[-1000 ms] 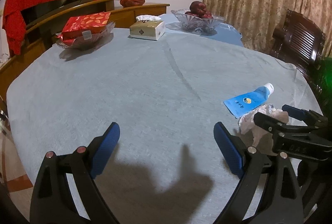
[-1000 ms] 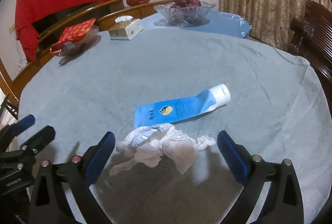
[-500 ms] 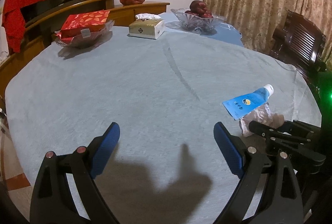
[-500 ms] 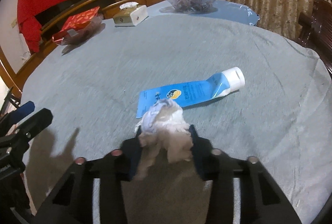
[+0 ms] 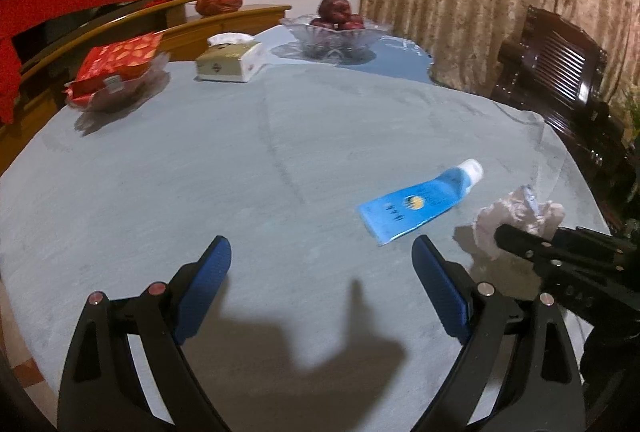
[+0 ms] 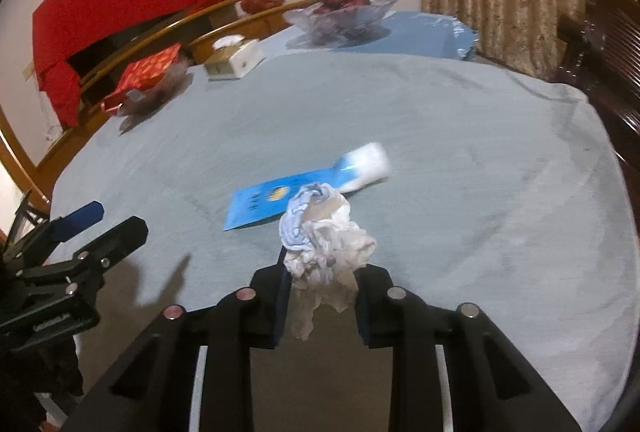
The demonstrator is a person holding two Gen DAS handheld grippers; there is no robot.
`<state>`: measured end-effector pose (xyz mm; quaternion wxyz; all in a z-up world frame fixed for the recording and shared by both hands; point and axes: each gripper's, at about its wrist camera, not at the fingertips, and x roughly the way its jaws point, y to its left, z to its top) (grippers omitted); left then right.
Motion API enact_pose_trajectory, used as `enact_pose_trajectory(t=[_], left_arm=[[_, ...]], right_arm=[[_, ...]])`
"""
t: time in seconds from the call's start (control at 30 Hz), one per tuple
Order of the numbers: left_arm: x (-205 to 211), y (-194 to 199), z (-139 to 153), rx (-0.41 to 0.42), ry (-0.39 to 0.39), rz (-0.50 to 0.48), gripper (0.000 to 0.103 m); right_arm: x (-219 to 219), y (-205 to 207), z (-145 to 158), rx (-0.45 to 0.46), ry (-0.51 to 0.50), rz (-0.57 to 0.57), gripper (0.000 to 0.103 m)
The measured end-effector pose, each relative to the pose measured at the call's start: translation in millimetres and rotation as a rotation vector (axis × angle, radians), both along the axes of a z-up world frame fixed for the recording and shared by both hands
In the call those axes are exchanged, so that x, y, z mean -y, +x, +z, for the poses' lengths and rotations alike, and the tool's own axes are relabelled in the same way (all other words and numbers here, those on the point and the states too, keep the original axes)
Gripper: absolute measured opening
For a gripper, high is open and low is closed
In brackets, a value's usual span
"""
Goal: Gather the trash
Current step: 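Grasp the crumpled white tissue with the right tool and lift it, then grasp the blue toothpaste tube with the left tool while the right tool holds the tissue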
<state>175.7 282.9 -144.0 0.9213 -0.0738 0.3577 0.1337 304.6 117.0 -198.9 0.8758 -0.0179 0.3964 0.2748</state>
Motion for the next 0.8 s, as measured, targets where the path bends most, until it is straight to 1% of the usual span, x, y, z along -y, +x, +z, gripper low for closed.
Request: enact_pose_trajectory(t=[0.17, 0.33, 0.4, 0.6, 0.8], left_arm=[[24, 24, -2, 0.002, 0.001, -0.044, 0.089], [49, 53, -8, -0.012, 0.009, -0.094, 0.089], [55, 62, -13, -0.025, 0.012, -0.099, 0.089], [54, 77, -28, -0.073, 0.009, -0.081, 0.089], [53, 82, -37, -0.106, -0.001, -0.092, 0.089]], right_arm=[[36, 16, 2, 0.008, -0.022, -0.054, 0.027], [57, 29, 4, 0.014, -0.023, -0.084, 0.027], [63, 33, 3, 0.012, -0.02, -0.092, 0.027], [69, 38, -5, -0.005, -0.008, -0.1, 0.027], [64, 40, -14, -0.026, 0.001, -0.101, 0.027]])
